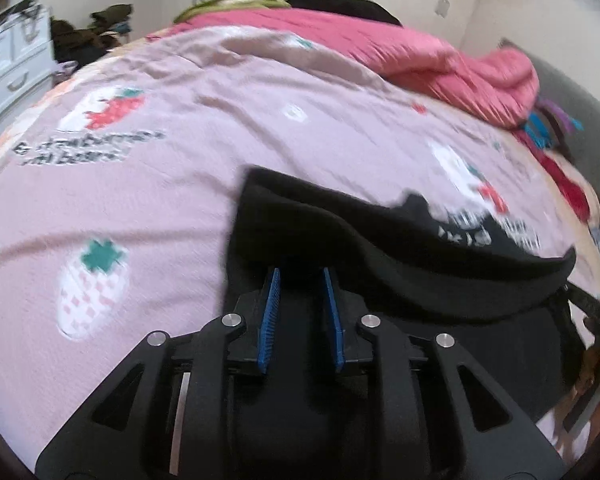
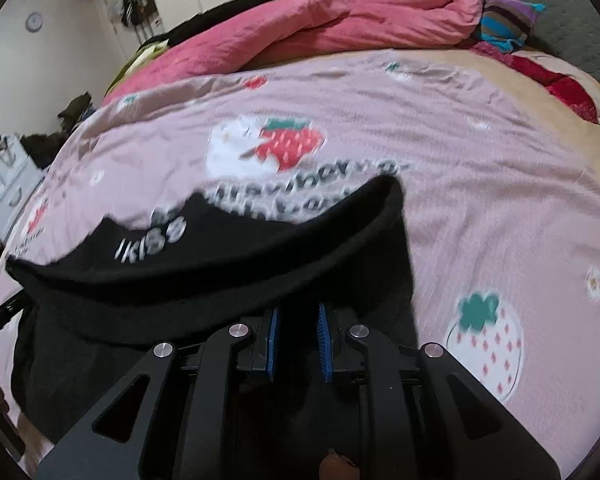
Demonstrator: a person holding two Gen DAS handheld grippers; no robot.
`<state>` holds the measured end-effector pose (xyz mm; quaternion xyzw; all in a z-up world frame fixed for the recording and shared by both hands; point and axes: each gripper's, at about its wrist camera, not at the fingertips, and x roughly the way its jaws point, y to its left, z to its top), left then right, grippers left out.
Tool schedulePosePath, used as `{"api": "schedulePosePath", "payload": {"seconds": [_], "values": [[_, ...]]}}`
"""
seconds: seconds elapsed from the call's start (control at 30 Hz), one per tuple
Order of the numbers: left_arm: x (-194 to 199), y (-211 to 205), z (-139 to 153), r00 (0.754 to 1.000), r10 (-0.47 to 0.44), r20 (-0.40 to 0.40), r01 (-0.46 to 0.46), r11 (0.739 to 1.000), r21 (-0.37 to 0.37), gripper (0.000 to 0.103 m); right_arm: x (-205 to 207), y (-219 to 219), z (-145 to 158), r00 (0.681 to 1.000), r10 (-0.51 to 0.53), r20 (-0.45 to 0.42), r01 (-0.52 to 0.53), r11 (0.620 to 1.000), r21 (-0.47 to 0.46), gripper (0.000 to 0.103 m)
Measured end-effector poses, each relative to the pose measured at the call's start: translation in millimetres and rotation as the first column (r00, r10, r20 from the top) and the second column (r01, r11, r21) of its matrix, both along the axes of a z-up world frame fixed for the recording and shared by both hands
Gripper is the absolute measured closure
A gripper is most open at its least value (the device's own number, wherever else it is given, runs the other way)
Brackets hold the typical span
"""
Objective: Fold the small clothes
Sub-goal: 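Lower the hem onto the collar and press it flat with both grippers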
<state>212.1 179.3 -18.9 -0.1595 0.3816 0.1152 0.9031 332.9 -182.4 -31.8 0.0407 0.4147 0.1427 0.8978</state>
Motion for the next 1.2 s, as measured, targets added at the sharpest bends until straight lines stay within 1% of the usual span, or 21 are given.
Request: {"api": "schedulePosePath", "payload": {"seconds": [0.1, 0.2, 0.23, 0.27, 0.33, 0.4, 0.57, 0.6, 0.63, 0.67, 0.77, 0.83, 0.9, 0.97, 1.0, 1.07, 1.2], "values": [[-10, 27, 6, 0.996, 0.078, 0.037, -0.075, 0.994, -0.073, 0.087, 4, -16, 8, 0.999, -0.049, 0.021, 0.048, 0.998, 0.034, 0.087], [-13, 40, 7, 0.996, 0.085, 0.038, -0.08, 0.99, -0.113, 0.083, 6, -31, 12, 0.996, -0.09, 0.026, 0.09, 0.996, -0.002, 0.084], [-13, 41, 5, 0.996, 0.079, 0.033, -0.075, 0.99, -0.119, 0.081, 7, -37, 12, 0.995, -0.096, 0.024, 0.096, 0.995, -0.012, 0.076], [-12, 40, 4, 0.997, 0.075, 0.029, -0.071, 0.989, -0.129, 0.079, 8, -39, 10, 0.995, -0.096, 0.017, 0.097, 0.995, -0.017, 0.064], [-8, 39, -4, 0.998, 0.058, 0.008, -0.056, 0.985, -0.163, 0.074, 10, -43, 5, 0.996, -0.091, -0.006, 0.09, 0.995, -0.04, 0.058], [-4, 35, -11, 0.999, 0.045, -0.009, -0.046, 0.984, -0.169, 0.072, 11, -44, -1, 0.996, -0.088, -0.014, 0.087, 0.995, -0.058, 0.058], [2, 25, -23, 0.999, 0.018, -0.036, -0.022, 0.991, -0.133, 0.071, 13, -39, -13, 0.998, -0.038, -0.051, 0.037, 0.999, -0.011, 0.058], [2, 23, -24, 0.999, 0.022, -0.04, -0.026, 0.994, -0.111, 0.074, 12, -37, -12, 0.998, -0.028, -0.049, 0.028, 1.0, -0.01, 0.065], [2, 23, -24, 0.999, 0.032, -0.04, -0.035, 0.995, -0.091, 0.092, 11, -35, -12, 0.999, -0.023, -0.043, 0.022, 1.0, -0.02, 0.088], [1, 22, -23, 0.998, 0.04, -0.041, -0.043, 0.996, -0.076, 0.099, 10, -34, -10, 0.999, -0.022, -0.037, 0.021, 0.999, -0.026, 0.095], [-4, 23, -14, 0.999, 0.051, -0.017, -0.051, 0.997, -0.057, 0.1, 7, -36, 0, 1.0, -0.021, -0.007, 0.02, 1.0, -0.01, 0.097], [-8, 26, -4, 0.998, 0.055, 0.012, -0.054, 0.997, -0.054, 0.101, 4, -42, 12, 0.999, -0.032, 0.024, 0.031, 0.999, 0.03, 0.097], [-13, 32, 9, 0.996, 0.066, 0.056, -0.062, 0.995, -0.075, 0.101, 3, -50, 20, 0.997, -0.052, 0.049, 0.048, 0.995, 0.084, 0.097], [-16, 36, 17, 0.994, 0.078, 0.082, -0.071, 0.994, -0.087, 0.101, 4, -54, 21, 0.996, -0.073, 0.05, 0.068, 0.992, 0.11, 0.097], [-17, 37, 18, 0.992, 0.087, 0.088, -0.08, 0.994, -0.08, 0.101, 5, -54, 19, 0.996, -0.076, 0.048, 0.071, 0.992, 0.104, 0.097], [-16, 37, 14, 0.992, 0.095, 0.08, -0.091, 0.994, -0.061, 0.101, 8, -49, 10, 0.997, -0.074, 0.038, 0.072, 0.996, 0.054, 0.097], [-11, 39, -6, 0.994, 0.099, 0.034, -0.097, 0.993, -0.074, 0.101, 12, -49, -2, 0.996, -0.09, 0.012, 0.089, 0.995, 0.045, 0.097]]}}
